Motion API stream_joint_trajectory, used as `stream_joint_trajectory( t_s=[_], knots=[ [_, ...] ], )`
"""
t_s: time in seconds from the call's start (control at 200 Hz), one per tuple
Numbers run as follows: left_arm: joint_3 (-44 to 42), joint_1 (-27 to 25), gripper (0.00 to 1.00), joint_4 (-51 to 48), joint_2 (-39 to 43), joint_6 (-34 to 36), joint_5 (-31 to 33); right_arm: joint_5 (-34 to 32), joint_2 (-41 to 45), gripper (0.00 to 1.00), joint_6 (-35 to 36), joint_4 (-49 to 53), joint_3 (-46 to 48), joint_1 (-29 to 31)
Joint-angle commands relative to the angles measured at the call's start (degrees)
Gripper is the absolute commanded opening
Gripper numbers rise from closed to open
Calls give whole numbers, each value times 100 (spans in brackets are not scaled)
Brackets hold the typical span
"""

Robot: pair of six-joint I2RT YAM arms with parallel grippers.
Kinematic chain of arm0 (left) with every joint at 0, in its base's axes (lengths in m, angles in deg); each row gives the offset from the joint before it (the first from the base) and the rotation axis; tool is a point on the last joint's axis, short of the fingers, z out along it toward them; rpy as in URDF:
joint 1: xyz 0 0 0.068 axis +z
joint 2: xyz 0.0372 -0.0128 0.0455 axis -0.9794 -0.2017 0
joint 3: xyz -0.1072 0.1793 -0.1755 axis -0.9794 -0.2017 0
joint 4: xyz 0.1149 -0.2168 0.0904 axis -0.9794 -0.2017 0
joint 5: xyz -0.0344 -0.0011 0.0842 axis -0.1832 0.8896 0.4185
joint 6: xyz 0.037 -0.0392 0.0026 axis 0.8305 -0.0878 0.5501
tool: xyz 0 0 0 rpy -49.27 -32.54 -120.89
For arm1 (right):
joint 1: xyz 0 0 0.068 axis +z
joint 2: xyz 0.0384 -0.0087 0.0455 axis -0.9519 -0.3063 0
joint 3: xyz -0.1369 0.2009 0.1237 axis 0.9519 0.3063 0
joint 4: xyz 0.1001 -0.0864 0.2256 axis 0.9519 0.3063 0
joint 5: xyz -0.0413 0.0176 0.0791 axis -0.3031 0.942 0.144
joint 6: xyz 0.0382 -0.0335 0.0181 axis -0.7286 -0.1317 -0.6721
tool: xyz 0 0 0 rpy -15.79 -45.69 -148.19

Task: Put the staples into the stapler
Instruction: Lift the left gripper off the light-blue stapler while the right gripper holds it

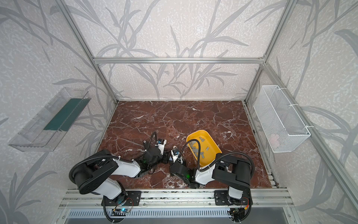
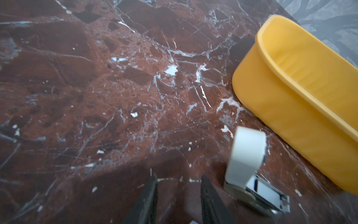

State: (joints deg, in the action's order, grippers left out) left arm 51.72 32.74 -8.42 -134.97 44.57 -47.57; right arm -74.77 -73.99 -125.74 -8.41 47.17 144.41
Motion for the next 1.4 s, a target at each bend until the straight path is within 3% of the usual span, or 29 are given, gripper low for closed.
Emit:
stream_joint_trajectory(
  t_s=[0.0, 0.135, 0.285, 0.4, 0.835, 1.185, 1.395],
  knots=[
    [-234, -146, 35, 1260, -1079, 206, -509, 896, -1213, 11, -372, 1062, 440, 7],
    [-552, -40, 39, 2474, -1370, -121, -804, 843, -1180, 11, -390, 319, 831, 11],
    [-159, -17, 33, 726, -638, 13, -582, 618, -571, 11, -79, 1481, 393, 9],
    [-241, -8, 37, 978, -636, 4, -602, 420, -286, 13, 149, 1688, 220, 4],
    [155, 1, 36, 353, -660, -19, -646, 101, 850, 26, 1162, 2623, -612, -135],
    [622, 137, 38, -890, -5, 29, -515, 102, 1148, 29, 1469, 2768, -901, -243],
    [612, 212, 38, -939, 21, -79, -529, 224, 1009, 29, 1545, 2650, -879, -254]
  ],
)
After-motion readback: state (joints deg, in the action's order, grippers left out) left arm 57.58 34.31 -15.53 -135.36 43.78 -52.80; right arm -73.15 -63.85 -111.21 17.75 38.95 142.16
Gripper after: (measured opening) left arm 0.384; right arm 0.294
